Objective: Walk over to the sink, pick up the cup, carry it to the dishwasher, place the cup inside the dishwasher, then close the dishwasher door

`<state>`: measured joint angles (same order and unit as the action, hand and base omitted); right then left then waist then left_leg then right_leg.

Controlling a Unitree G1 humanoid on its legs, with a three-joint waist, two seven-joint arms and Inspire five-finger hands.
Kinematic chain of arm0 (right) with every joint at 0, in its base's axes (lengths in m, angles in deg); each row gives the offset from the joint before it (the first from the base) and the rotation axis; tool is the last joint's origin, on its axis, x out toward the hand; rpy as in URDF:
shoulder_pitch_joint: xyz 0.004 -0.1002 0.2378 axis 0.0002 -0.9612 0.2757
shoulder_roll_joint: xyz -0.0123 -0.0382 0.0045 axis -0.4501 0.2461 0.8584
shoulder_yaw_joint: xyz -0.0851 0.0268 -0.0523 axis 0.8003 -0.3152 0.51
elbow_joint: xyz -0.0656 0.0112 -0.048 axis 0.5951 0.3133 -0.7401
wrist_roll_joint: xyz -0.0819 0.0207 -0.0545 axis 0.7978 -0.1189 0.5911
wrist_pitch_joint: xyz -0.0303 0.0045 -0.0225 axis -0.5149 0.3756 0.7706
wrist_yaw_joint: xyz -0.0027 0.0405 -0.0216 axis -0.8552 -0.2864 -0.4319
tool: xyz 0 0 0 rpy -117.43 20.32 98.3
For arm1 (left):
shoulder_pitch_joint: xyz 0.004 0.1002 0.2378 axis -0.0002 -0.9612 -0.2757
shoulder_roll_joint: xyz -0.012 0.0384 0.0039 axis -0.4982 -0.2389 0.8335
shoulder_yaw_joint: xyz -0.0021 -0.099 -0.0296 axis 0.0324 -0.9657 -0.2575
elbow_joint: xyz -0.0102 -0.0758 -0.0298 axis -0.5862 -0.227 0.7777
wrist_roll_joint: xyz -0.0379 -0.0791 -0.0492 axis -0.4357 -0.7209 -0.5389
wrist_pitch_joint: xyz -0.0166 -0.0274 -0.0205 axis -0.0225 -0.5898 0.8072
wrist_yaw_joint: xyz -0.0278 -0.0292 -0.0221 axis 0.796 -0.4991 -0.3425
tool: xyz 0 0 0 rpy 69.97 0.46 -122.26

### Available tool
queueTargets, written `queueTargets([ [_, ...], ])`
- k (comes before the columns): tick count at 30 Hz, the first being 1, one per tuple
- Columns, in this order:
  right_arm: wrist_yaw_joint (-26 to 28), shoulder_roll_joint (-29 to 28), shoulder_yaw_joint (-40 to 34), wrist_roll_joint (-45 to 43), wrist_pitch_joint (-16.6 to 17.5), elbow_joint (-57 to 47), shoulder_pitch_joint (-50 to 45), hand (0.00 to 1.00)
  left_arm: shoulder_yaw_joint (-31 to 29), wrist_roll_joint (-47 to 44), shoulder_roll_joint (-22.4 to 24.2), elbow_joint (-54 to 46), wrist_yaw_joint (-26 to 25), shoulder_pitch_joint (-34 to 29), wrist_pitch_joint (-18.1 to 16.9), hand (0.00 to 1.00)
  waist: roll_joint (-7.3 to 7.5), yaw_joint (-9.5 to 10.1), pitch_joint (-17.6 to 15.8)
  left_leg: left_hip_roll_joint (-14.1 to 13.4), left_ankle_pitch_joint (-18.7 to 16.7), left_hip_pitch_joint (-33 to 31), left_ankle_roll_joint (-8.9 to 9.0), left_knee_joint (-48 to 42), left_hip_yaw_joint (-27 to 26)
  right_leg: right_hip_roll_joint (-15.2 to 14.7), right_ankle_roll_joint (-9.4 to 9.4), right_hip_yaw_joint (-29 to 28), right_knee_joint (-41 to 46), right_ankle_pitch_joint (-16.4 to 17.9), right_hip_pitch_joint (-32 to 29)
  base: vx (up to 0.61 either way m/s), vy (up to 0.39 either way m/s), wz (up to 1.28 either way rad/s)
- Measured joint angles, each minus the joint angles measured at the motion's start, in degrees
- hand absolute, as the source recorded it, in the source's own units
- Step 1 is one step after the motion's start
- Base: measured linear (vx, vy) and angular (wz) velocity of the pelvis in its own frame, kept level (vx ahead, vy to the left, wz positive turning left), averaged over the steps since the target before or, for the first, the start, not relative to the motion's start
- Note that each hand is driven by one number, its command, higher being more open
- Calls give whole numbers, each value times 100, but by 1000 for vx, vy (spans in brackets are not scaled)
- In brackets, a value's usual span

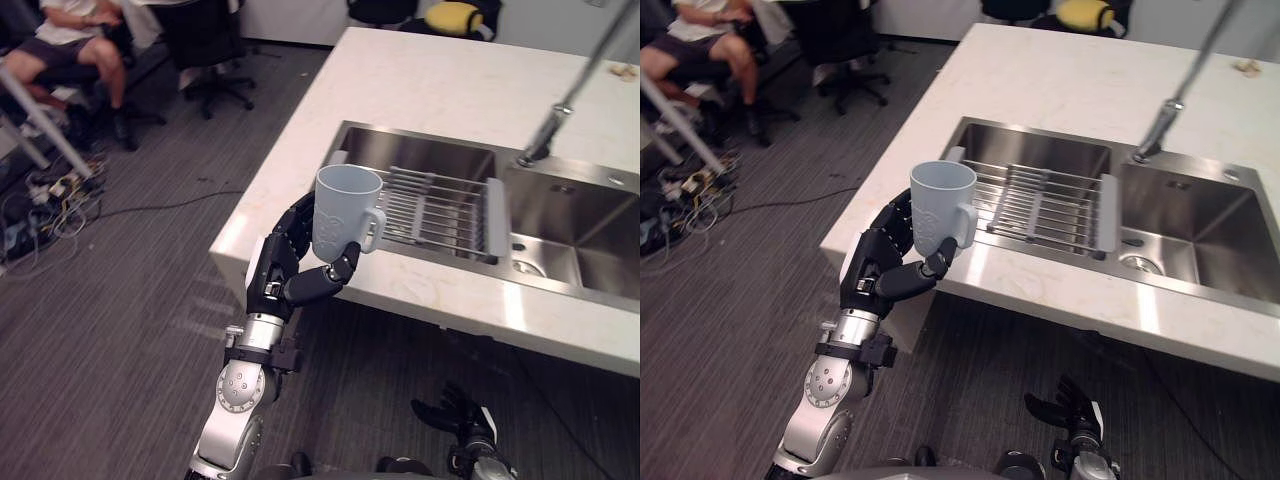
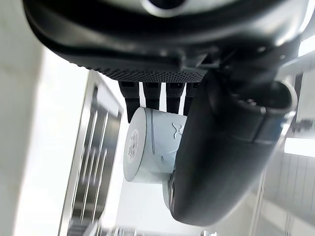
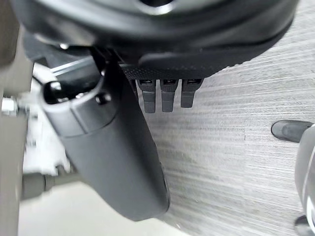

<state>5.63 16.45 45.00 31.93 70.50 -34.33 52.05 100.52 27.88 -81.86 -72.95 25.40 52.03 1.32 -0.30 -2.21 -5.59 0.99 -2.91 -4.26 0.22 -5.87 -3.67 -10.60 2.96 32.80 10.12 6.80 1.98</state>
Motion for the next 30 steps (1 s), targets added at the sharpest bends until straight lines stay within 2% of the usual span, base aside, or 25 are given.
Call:
queueTargets([
  [1, -15, 5, -16, 0, 1, 0, -1, 90, -32, 0, 22, -25, 0, -14, 0, 30, 10, -7, 0, 21, 94, -83, 23, 33, -57, -66, 0, 183, -8, 0, 37, -145, 67, 192],
  [2, -68, 57, -24, 1, 4, 5, -12, 90, -111, -6, 81, -87, -7, -17, -1, 30, 2, -8, 6, -64, 125, -273, -63, 181, -803, -143, 6, 629, -2, -9, 111, -171, 100, 187],
  [3, -89, 66, -23, 8, 1, 57, -7, 90, -211, -20, 113, -110, -14, -39, -2, 30, 22, 55, 10, -337, 6, -330, -239, 70, -1681, -178, 7, 878, 26, -9, 152, -135, 88, 174],
  [4, -100, 77, -17, 15, 2, 53, 9, 90, -284, -60, 132, -113, -19, -64, -1, 30, 43, 75, 11, -560, -105, -329, -252, -81, -2413, -222, 8, 1033, 35, -9, 200, -22, 72, 138],
  [5, -131, 152, -6, 115, 3, 23, 69, 90, -400, -130, 158, -112, -31, -98, 0, 30, 11, 43, 32, -989, -187, -277, -295, -466, -3718, -274, 16, 1406, 99, -3, 302, 67, 104, 160],
  [6, -166, 236, 14, 164, -14, 28, 127, 90, -485, -176, 173, -128, -24, -110, 0, 30, -24, 33, 49, -1092, -261, -290, -321, -639, -4266, -382, 19, 1745, 238, 1, 370, 69, 136, 160],
  [7, -182, 271, 13, 172, -21, 32, 173, 90, -486, -212, 177, -158, -24, -138, 0, 30, -37, 27, 53, -1036, -278, -322, -355, -662, -4253, -450, 23, 1867, 297, 7, 404, 53, 185, 145],
  [8, -193, 293, -4, 223, -23, 25, 253, 90, -509, -280, 158, -195, -22, -208, -3, 30, -7, 31, 63, -794, -294, -380, -417, -617, -3910, -619, 113, 2053, 426, 72, 488, 47, 197, 143],
  [9, -195, 310, -24, 242, -24, 27, 320, 90, -505, -339, 151, -194, -21, -284, 3, 30, 42, 7, 79, -526, -365, -406, -531, -569, -3623, -933, 245, 2137, 780, 204, 568, 50, 206, 142],
  [10, -197, 325, -25, 274, -25, 39, 371, 90, -503, -343, 163, -191, -21, -333, 7, 30, 47, 6, 76, -410, -412, -404, -582, -577, -3496, -1113, 274, 2143, 1051, 249, 591, 55, 234, 142],
  [11, -188, 365, -18, 381, -44, 54, 464, 90, -487, -344, 179, -189, -12, -416, 51, 30, 34, 3, 78, -185, -501, -378, -686, -580, -3211, -1480, 258, 2094, 1682, 256, 590, 95, 328, 134],
  [12, -159, 355, -5, 402, -84, 62, 540, 90, -459, -344, 172, -184, -1, -456, 112, 30, 39, -9, 71, 6, -598, -301, -786, -609, -2904, -1814, -142, 1722, 2426, 157, 490, 83, 284, 136],
  [13, -148, 336, 1, 422, -98, 74, 565, 90, -436, -344, 162, -177, -2, -466, 132, 30, 20, -30, 61, 49, -655, -263, -812, -637, -2720, -1852, -289, 1256, 2790, 259, 353, 168, 272, 141],
  [14, -111, 276, 25, 433, -121, 70, 589, 90, -396, -343, 119, -162, -3, -485, 148, 30, -1, -53, 46, 112, -702, -156, -804, -629, -2391, -1560, -231, 138, 3287, 607, -32, 140, 120, 116],
  [15, -102, 265, 67, 433, -121, 62, 612, 90, -365, -343, 98, -154, -3, -485, 156, 30, -23, -60, 33, 127, -702, -81, -803, -600, -2219, -1310, -192, -389, 3407, 740, -218, 212, 162, 154],
  [16, -80, 244, 188, 432, -120, 57, 563, 90, -289, -341, 34, -146, 1, -485, 151, 30, -45, -71, 17, 184, -690, 118, -798, -494, -1876, -776, -127, -1351, 3362, 986, -622, 189, 94, 133],
  [18, -68, 210, 231, 419, -118, -14, 545, 90, -266, -342, -15, -124, 41, -470, 150, 30, -45, -104, 19, 288, -652, 244, -864, -457, -1507, -420, -123, -2028, 3051, 1068, -1043, 212, 64, 127],
  [20, -66, 109, 222, 377, -118, -353, 238, 90, -234, -346, -45, 63, 109, -388, 144, 30, -40, -309, 15, 491, -647, 322, -874, -532, -731, 157, 9, -3457, 2277, 1079, -1491, 270, -10, 186],
  [22, -59, 18, 218, 377, -132, -497, -21, 90, -196, -378, -45, 231, 108, -355, 169, 30, -12, -330, -3, 523, -689, 441, -811, -579, -455, 404, 87, -4257, 2006, 1036, -1590, 239, -56, 165],
  [23, -45, -67, 219, 377, -187, -663, -237, 90, -152, -446, -74, 234, 107, -390, 192, 30, 61, -309, -34, 531, -773, 520, -680, -686, -401, 425, 184, -4411, 1945, 951, -1601, 223, -63, 162],
  [25, -35, -193, 235, 377, -238, -1023, -528, 90, -112, -453, -126, 107, 110, -431, 192, 30, 263, -210, -11, 535, -981, 591, -677, -816, -465, 354, 273, -4275, 1734, 302, -1594, 225, -91, 130],
  [26, 17, -227, 285, 379, -244, -1217, -588, 90, -149, -459, -142, -12, 108, -462, 176, 30, 431, -19, 20, 548, -1129, 592, -646, -945, -476, 313, 455, -4169, 1573, 49, -1614, 221, -168, 36],
  [27, 66, -183, 285, 380, -241, -1332, -528, 90, -168, -511, -97, -40, 107, -527, 142, 30, 325, 119, 80, 344, -1248, 546, -476, -1051, -496, 433, 482, -4131, 1269, 73, -1456, 251, -199, 4],
  [29, 78, -154, 285, 385, -176, -1499, -335, 90, -146, -568, -74, -37, 120, -550, 114, 30, 205, 144, 148, 60, -1298, 487, -338, -1068, -504, 689, 353, -4065, 784, -75, -1309, 158, -126, -17],
  [30, 80, 35, 329, 601, -128, -807, -469, 90, -100, -564, -221, 528, 389, -500, 214, 30, 251, -168, 346, -324, -981, 473, -23, -614, -648, 1051, 36, -4204, -1127, -1366, -707, 38, -34, -7],
])
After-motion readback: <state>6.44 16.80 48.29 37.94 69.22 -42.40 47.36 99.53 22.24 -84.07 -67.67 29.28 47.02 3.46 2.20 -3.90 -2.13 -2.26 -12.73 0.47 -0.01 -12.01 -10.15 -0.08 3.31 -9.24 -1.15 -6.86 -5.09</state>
